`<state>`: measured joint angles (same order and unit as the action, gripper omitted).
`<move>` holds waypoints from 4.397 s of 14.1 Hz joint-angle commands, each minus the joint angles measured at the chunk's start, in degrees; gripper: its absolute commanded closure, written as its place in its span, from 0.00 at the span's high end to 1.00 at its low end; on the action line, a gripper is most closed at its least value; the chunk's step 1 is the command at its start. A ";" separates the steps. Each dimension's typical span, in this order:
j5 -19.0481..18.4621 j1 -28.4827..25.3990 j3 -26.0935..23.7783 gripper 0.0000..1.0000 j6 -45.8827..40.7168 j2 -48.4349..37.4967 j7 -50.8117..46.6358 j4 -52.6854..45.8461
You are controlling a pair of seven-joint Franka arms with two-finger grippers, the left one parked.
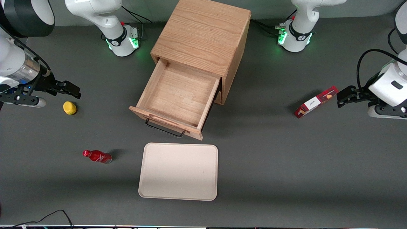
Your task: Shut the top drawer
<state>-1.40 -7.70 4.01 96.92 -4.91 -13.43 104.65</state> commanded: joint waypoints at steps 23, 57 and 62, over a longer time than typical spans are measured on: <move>2.45 -2.93 -12.26 1.00 -11.14 28.19 10.87 -43.81; 7.46 -4.69 -18.51 1.00 -3.58 50.62 44.01 -51.74; 7.55 -4.34 -18.78 1.00 -4.28 50.44 43.84 -49.81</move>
<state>5.16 -12.28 -14.34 93.26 45.59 31.78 54.80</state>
